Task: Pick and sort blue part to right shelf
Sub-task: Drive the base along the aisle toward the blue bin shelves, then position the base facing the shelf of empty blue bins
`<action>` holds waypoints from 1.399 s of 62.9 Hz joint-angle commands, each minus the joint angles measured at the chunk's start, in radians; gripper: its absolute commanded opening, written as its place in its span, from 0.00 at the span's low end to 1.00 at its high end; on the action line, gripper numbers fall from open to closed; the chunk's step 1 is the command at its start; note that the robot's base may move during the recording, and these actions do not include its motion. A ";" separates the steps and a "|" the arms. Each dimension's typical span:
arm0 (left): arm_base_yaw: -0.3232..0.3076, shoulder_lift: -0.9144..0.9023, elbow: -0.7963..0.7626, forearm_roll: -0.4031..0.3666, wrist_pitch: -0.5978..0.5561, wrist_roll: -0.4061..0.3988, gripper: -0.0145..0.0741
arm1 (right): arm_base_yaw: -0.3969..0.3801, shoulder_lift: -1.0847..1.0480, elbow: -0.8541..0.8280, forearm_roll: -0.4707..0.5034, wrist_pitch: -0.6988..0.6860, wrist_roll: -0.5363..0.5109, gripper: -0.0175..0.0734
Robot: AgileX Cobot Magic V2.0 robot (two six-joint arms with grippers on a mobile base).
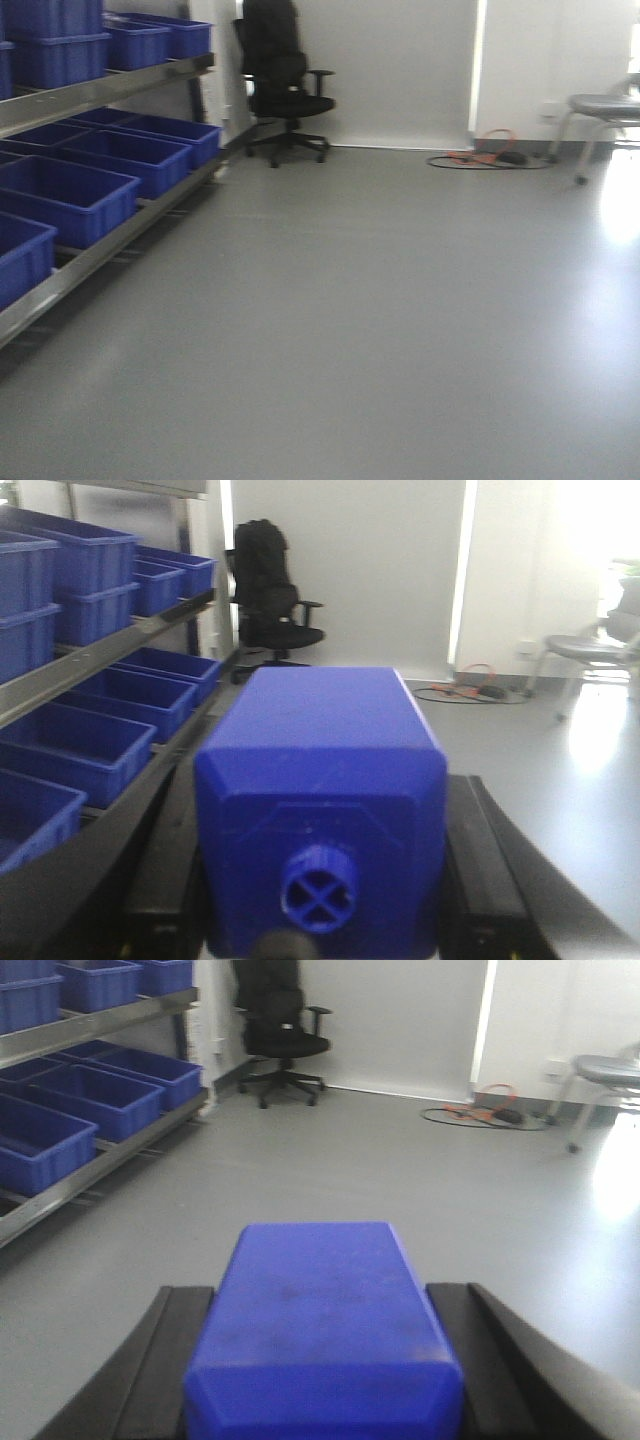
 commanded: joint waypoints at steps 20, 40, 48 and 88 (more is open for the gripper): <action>0.003 0.011 -0.029 -0.010 -0.093 -0.006 0.46 | -0.005 0.005 -0.030 -0.008 -0.090 0.001 0.66; 0.003 0.011 -0.029 -0.010 -0.093 -0.006 0.46 | -0.005 0.005 -0.030 -0.008 -0.090 0.001 0.66; 0.003 0.011 -0.029 -0.010 -0.093 -0.006 0.46 | -0.005 0.005 -0.030 -0.008 -0.090 0.001 0.66; 0.003 0.011 -0.029 -0.010 -0.093 -0.006 0.46 | -0.005 0.005 -0.030 -0.008 -0.090 0.001 0.66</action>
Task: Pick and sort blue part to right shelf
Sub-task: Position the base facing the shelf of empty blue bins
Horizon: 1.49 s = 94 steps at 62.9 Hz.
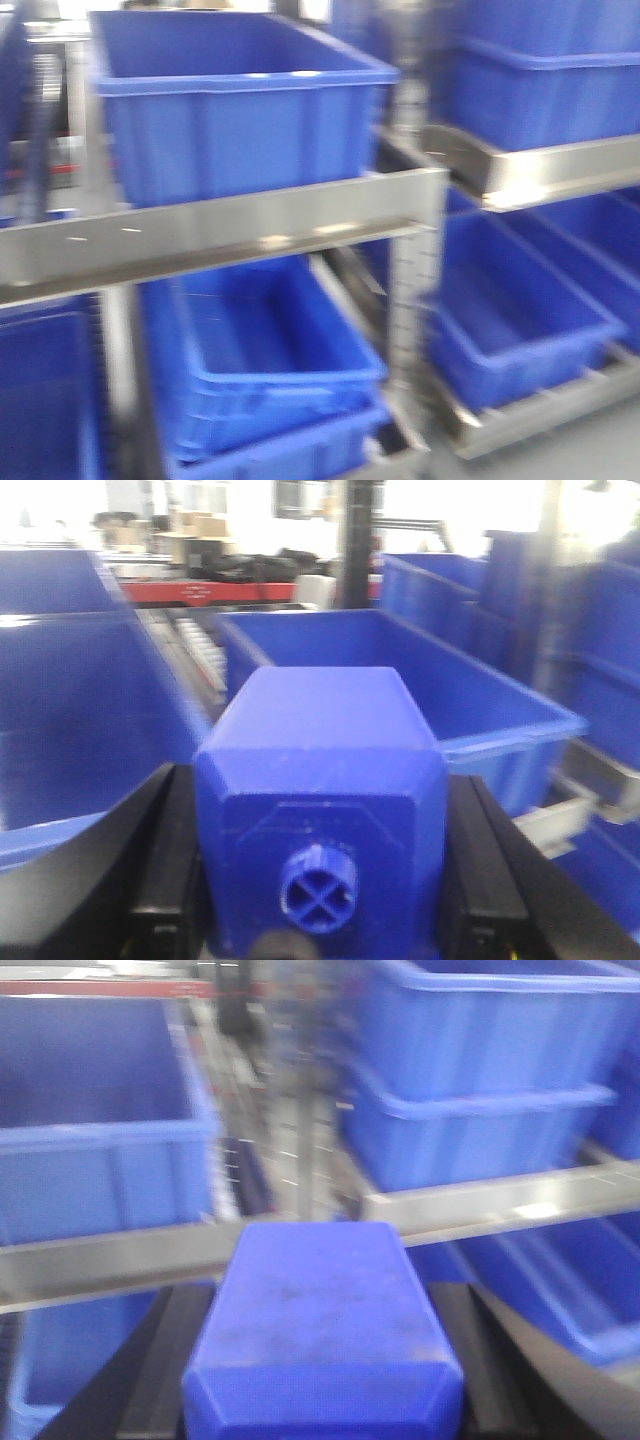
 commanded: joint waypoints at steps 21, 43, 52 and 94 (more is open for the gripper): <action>0.002 0.011 -0.029 -0.010 -0.093 -0.006 0.46 | -0.005 0.005 -0.030 -0.008 -0.090 0.001 0.66; 0.002 0.011 -0.029 -0.010 -0.093 -0.006 0.46 | -0.005 0.005 -0.030 -0.008 -0.090 0.001 0.66; 0.002 0.011 -0.029 -0.010 -0.093 -0.006 0.46 | -0.005 0.005 -0.030 -0.008 -0.090 0.001 0.66; 0.002 0.011 -0.029 -0.010 -0.093 -0.006 0.46 | -0.005 0.005 -0.030 -0.008 -0.090 0.001 0.66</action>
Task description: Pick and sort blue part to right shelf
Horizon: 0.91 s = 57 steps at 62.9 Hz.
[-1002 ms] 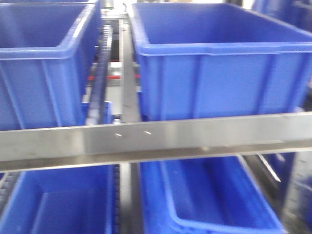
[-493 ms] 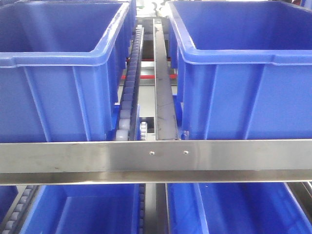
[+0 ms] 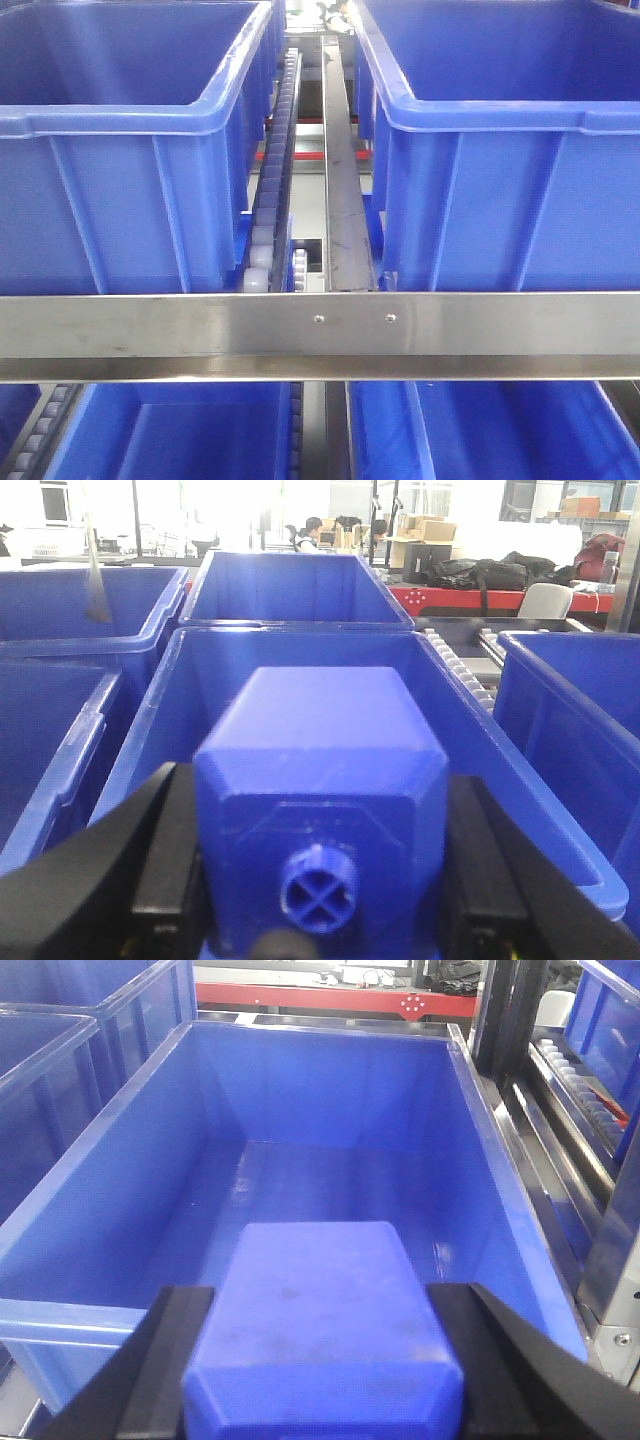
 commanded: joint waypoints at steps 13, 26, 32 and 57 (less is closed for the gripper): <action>0.002 0.011 -0.029 -0.010 -0.093 -0.006 0.46 | -0.005 0.005 -0.030 -0.008 -0.090 0.001 0.66; 0.002 0.011 -0.029 -0.012 -0.095 -0.006 0.46 | -0.005 0.005 -0.030 -0.008 -0.094 0.001 0.66; 0.002 0.011 -0.029 -0.012 -0.096 -0.006 0.46 | -0.005 0.005 -0.030 -0.008 -0.094 0.001 0.66; -0.023 0.053 -0.049 -0.019 -0.094 0.000 0.46 | -0.005 0.046 -0.067 -0.007 -0.089 0.000 0.66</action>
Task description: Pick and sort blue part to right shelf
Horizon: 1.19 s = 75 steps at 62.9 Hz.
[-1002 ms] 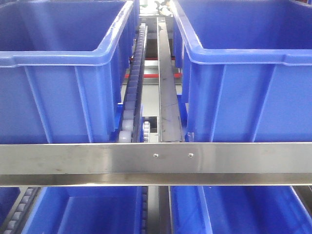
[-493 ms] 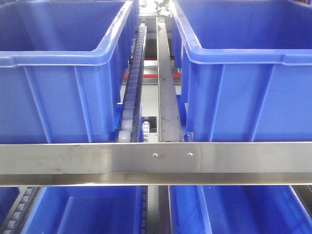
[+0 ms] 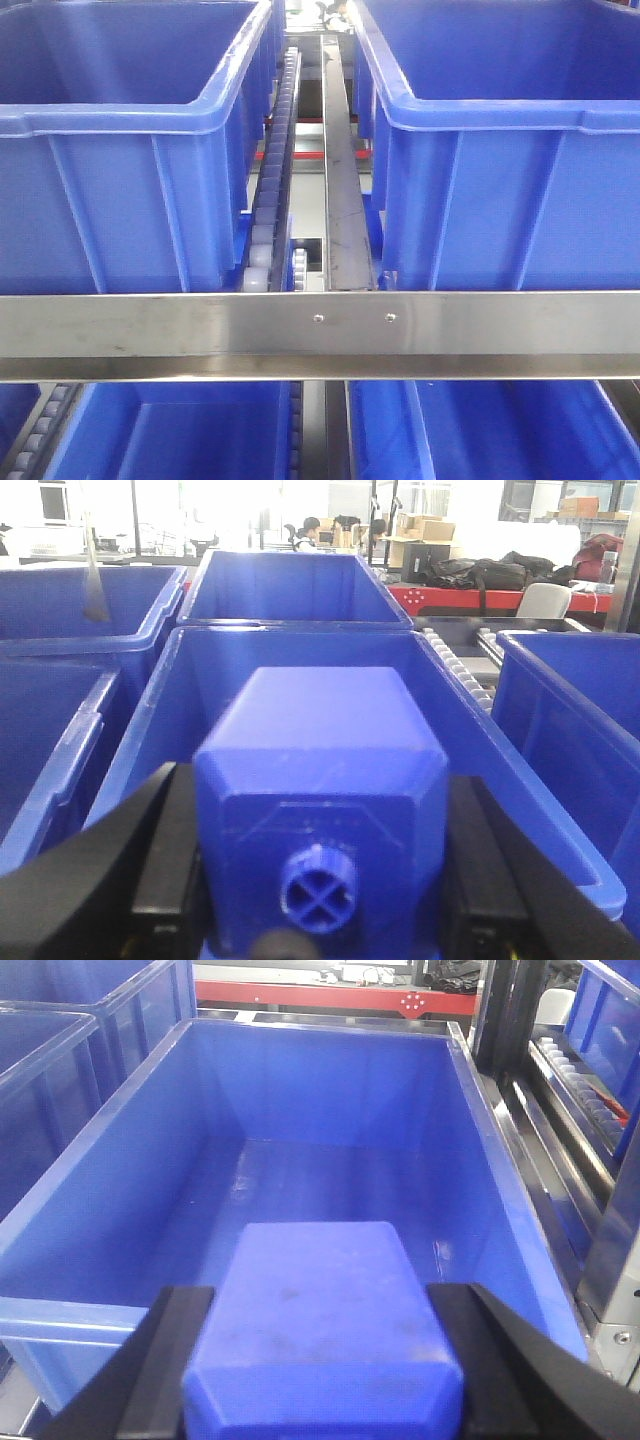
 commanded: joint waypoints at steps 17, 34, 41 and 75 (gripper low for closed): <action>-0.144 0.303 -0.135 0.006 -0.247 0.053 0.46 | -0.005 0.278 -0.167 -0.007 -0.174 0.000 0.66; -0.206 0.648 -0.225 0.072 -0.491 0.053 0.46 | -0.003 0.563 -0.232 -0.008 -0.335 0.000 0.66; -0.206 0.787 -0.280 0.072 -0.531 0.053 0.46 | -0.003 0.653 -0.243 -0.008 -0.416 0.000 0.66; -0.174 1.032 -0.413 0.018 -0.533 0.043 0.77 | 0.003 0.878 -0.436 -0.008 -0.347 0.002 0.85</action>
